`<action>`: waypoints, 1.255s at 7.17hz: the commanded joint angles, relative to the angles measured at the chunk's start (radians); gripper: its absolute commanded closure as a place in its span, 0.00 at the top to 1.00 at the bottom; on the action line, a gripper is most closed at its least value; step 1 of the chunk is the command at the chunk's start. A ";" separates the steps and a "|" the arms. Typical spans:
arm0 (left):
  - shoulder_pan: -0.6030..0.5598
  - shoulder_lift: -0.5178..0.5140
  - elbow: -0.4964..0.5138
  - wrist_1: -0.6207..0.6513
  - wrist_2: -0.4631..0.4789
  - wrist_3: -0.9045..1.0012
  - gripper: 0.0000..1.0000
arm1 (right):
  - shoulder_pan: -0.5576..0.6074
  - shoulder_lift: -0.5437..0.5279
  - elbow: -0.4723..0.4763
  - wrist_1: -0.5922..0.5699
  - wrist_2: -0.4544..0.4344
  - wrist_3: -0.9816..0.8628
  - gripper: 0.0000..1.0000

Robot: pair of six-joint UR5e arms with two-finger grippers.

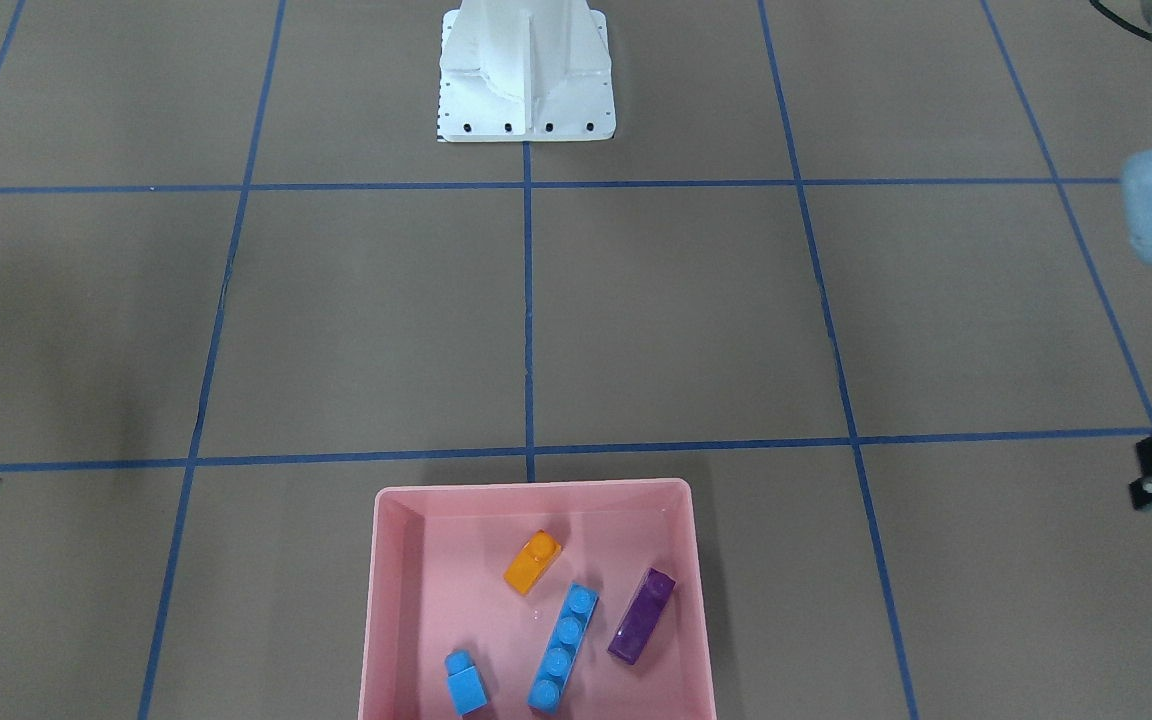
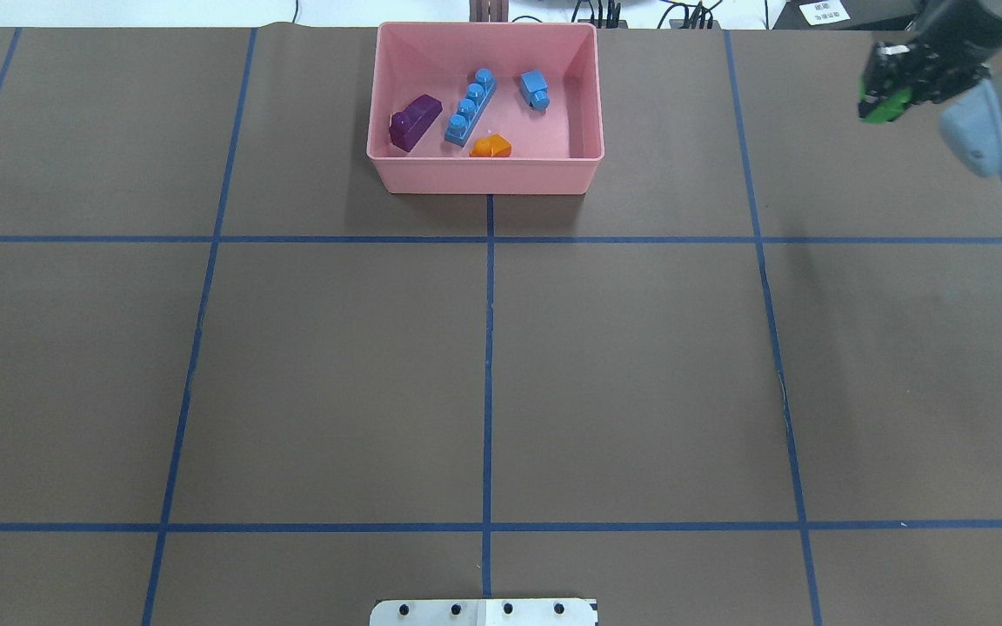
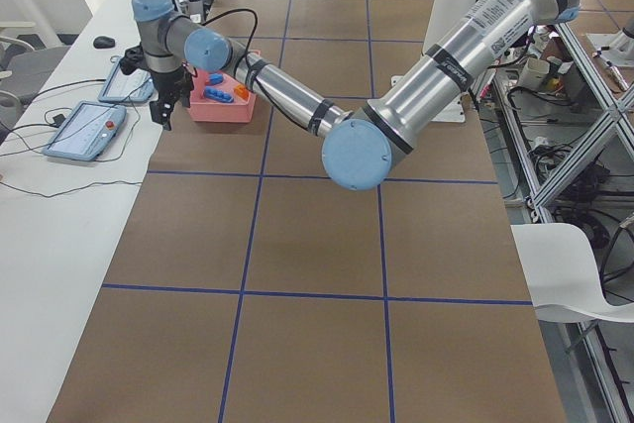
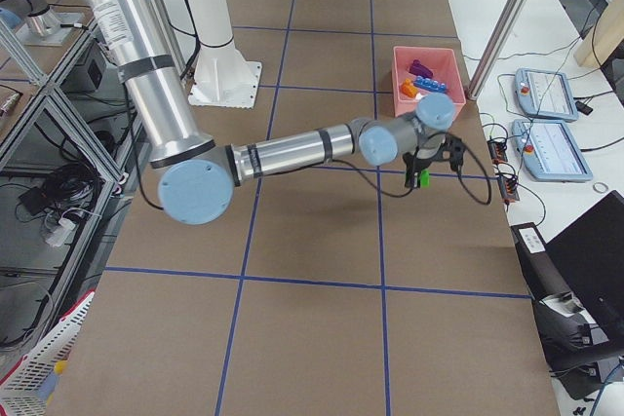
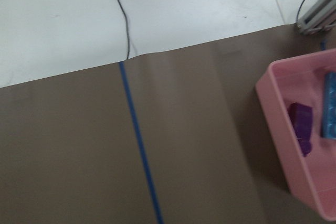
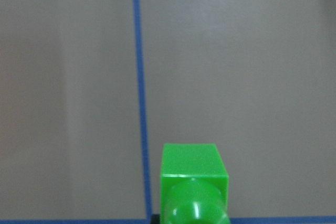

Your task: Put all blocks into box

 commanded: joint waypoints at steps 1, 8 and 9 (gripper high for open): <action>-0.131 0.072 0.078 0.003 -0.010 0.231 1.00 | -0.161 0.337 -0.201 -0.057 -0.093 0.269 0.00; -0.193 0.263 0.006 -0.009 -0.052 0.236 1.00 | -0.281 0.636 -0.620 0.316 -0.222 0.565 1.00; -0.193 0.280 -0.006 -0.010 -0.053 0.238 1.00 | -0.242 0.636 -0.614 0.313 -0.190 0.556 1.00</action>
